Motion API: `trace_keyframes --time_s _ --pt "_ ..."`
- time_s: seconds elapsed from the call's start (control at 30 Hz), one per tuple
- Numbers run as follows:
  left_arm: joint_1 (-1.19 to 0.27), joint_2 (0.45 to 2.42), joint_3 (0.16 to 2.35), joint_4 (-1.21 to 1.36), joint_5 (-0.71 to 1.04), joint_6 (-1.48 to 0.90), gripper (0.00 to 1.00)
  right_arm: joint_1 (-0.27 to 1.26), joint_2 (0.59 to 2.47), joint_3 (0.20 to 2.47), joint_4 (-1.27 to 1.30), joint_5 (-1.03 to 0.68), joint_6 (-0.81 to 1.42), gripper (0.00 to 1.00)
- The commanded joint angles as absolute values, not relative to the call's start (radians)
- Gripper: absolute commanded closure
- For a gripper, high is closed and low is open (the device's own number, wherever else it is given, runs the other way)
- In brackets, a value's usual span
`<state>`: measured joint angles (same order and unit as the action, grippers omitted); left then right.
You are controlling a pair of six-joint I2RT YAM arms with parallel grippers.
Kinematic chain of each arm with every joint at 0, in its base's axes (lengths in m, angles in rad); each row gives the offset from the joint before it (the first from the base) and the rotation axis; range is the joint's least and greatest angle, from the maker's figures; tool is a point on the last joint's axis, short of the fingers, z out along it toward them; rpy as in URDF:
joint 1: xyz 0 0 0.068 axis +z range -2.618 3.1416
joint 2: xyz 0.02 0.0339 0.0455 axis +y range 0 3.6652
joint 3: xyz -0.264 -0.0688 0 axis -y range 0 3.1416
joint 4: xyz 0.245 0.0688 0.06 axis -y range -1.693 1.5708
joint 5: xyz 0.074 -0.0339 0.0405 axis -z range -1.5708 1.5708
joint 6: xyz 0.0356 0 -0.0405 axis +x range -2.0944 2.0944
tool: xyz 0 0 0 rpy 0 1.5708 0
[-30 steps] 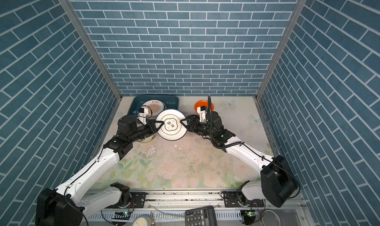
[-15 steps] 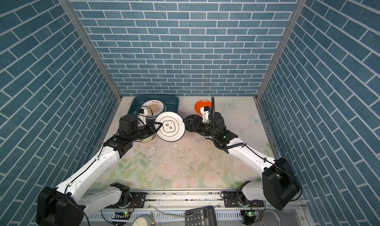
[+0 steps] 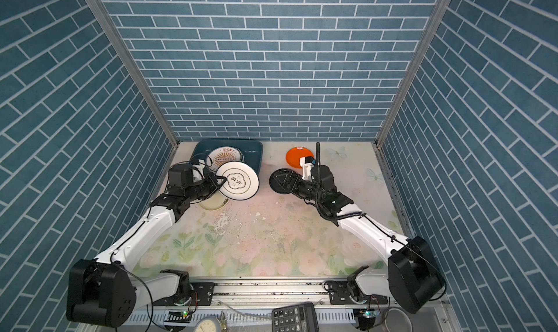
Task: Place the plates into the plastic bin on the countertop
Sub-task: 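Carry the white plate over the teal bin with the left gripper while the right releases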
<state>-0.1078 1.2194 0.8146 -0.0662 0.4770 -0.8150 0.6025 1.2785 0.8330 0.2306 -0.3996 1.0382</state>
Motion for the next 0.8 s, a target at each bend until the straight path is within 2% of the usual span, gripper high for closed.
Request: trace_keyframes --time_s 0.0,0.4,0.77 --pt "-0.064 1.226 0.863 -0.013 0.523 -0.811 1.0 0.594 1.237 0.812 0.218 -0.37 1.016 0.12" --pt "0.066 1.39 0.92 0.048 0.533 -0.81 1.0 0.586 1.186 0.763 0.207 -0.363 1.04 0.13" --pt "0.101 1.655 1.158 0.083 0.458 -0.801 1.0 0.554 1.06 0.718 0.102 -0.313 1.007 0.13"
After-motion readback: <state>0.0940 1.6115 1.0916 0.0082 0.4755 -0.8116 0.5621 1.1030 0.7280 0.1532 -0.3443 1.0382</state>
